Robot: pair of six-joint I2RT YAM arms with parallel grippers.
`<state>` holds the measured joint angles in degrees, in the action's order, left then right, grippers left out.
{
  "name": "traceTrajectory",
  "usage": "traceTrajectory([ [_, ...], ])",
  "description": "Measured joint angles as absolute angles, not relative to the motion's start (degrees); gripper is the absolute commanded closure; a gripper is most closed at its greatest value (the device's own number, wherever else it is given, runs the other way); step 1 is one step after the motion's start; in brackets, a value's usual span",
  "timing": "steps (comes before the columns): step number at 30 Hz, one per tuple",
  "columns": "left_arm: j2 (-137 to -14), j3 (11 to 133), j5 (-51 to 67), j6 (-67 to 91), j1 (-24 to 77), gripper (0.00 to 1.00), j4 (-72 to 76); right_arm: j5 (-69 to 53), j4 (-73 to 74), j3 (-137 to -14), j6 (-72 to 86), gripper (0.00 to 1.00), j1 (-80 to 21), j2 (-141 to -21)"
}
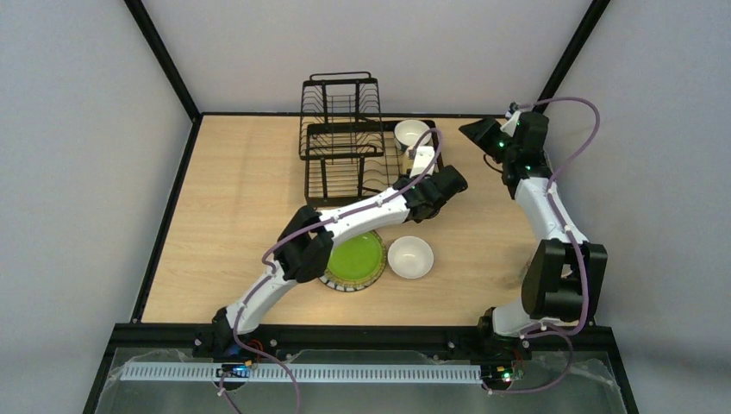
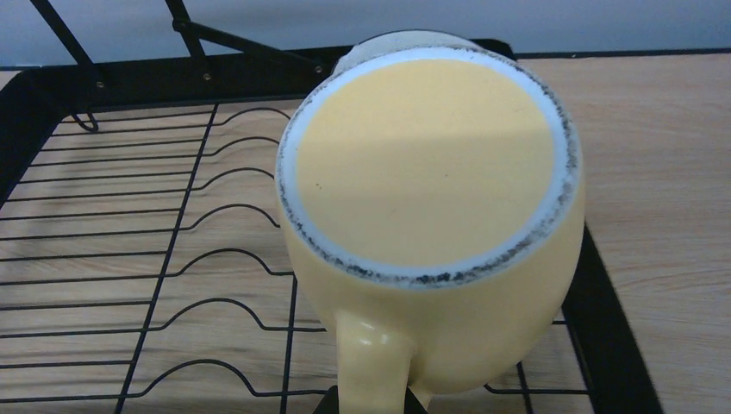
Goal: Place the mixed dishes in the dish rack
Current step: Place the upside down cup on the dish rack.
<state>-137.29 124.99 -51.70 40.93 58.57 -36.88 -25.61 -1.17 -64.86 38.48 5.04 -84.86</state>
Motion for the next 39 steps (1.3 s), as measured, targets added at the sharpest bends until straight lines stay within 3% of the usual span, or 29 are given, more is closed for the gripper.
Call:
traceTrajectory([
  [35, -143.83, 125.6, -49.36, 42.5, 53.41, 0.98, -34.63, -26.13, -3.92, -67.05, 36.07, 0.15, 2.96, -92.88],
  [39, -143.83, 125.64, -49.25, 43.31, 52.93, 0.83, -34.65, -26.15, -3.92, -67.05, 35.94, 0.15, 2.9, -93.45],
])
